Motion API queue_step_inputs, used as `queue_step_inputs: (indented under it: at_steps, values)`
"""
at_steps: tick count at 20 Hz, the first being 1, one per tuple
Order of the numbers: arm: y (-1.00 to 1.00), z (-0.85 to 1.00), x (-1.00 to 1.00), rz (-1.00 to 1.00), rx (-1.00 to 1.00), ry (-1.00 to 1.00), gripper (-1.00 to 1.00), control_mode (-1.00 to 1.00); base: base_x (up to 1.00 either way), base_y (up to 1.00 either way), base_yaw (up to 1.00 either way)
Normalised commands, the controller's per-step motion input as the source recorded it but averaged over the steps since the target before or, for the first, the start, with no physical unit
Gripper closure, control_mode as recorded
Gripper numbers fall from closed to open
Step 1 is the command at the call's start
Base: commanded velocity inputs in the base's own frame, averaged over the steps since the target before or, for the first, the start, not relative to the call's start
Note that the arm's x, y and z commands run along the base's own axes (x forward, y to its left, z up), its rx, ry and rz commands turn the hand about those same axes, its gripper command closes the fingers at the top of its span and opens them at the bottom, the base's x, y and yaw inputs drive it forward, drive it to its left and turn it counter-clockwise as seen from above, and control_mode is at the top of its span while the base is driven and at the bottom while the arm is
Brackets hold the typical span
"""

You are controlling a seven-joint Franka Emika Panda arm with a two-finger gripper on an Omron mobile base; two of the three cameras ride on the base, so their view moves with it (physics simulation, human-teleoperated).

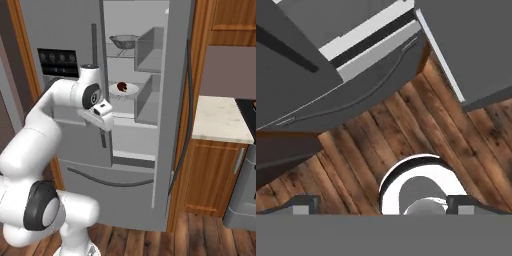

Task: Retrieve the steak from the fridge and place it on the saucepan with marinade on the stove.

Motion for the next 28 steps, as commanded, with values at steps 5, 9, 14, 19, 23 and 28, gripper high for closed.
queue_step_inputs:
  at_steps: [5, 9, 14, 19, 23, 28]
  values:
    - [0.27, 0.00, 0.43, 0.50, -0.19, -0.63, -1.00, -1.00, 0.00, 0.00, 0.00]
    - [0.48, 0.06, 0.68, 0.49, -0.07, -0.65, -1.00, -1.00, 0.00, 0.00, 0.00]
    - [0.27, 0.09, 0.93, 0.20, -0.10, -0.37, -1.00, -1.00, 0.00, 0.00, 0.00]
    - [0.40, 0.27, 0.62, -0.13, -0.28, 0.00, -1.00, -1.00, 0.00, 0.00, 0.00]
    - [0.16, 0.43, 0.37, -0.23, -0.19, 0.09, -1.00, -1.00, 0.00, 0.00, 0.00]
    - [-0.06, 0.02, 0.22, -0.06, 0.15, 0.01, -1.00, -1.00, 0.00, 0.00, 0.00]
